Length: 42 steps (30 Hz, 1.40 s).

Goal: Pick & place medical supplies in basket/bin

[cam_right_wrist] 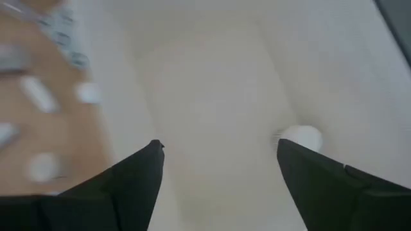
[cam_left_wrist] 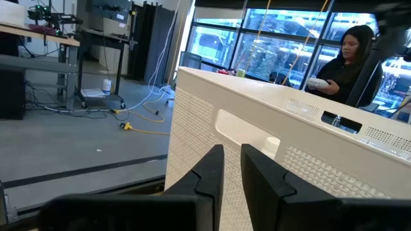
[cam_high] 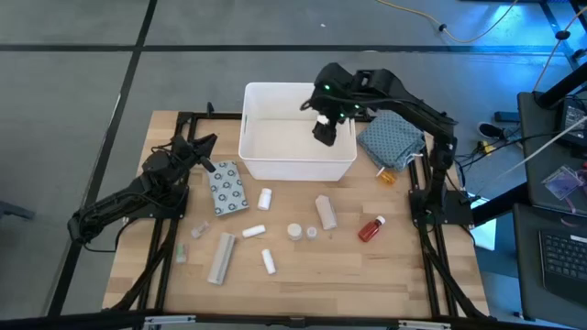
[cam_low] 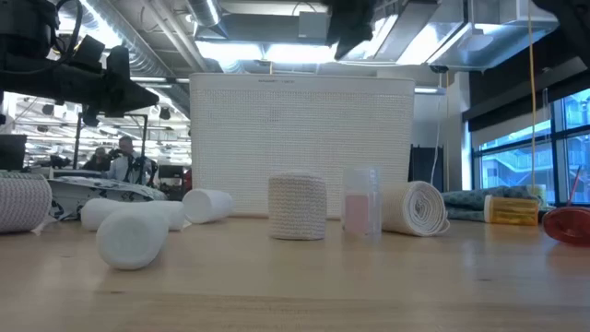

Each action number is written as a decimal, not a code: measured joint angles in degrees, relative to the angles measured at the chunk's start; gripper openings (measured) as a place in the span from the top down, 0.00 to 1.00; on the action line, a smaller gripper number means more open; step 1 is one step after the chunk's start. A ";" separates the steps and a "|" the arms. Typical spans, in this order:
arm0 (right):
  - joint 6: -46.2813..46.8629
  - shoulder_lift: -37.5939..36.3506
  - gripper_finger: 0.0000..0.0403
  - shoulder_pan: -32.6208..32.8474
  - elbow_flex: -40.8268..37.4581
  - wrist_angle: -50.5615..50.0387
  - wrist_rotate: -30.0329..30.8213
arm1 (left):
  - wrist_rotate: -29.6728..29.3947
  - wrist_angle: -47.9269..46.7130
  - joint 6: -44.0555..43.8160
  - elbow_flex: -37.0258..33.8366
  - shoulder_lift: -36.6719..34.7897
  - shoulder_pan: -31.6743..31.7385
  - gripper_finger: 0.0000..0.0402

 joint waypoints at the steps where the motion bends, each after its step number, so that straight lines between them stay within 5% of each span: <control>1: 1.81 -0.68 0.27 1.05 0.00 -0.08 -0.92 | 0.00 0.00 0.00 0.00 0.00 0.00 0.88; 11: 12.07 -3.29 0.45 9.59 -0.02 -3.02 -1.86 | 0.04 0.00 0.00 0.00 0.00 0.00 0.88; 23: 13.54 -3.27 0.98 12.28 -0.07 -5.11 -1.86 | 0.11 0.00 0.00 0.01 0.00 0.00 0.88; 29: 11.73 -3.27 0.98 12.30 -0.07 -4.87 -1.57 | 0.11 0.00 0.00 0.00 0.00 0.00 0.87; 42: 10.45 -3.27 0.85 12.28 -0.07 -4.74 -1.64 | 0.11 0.00 0.00 0.00 0.00 0.00 0.87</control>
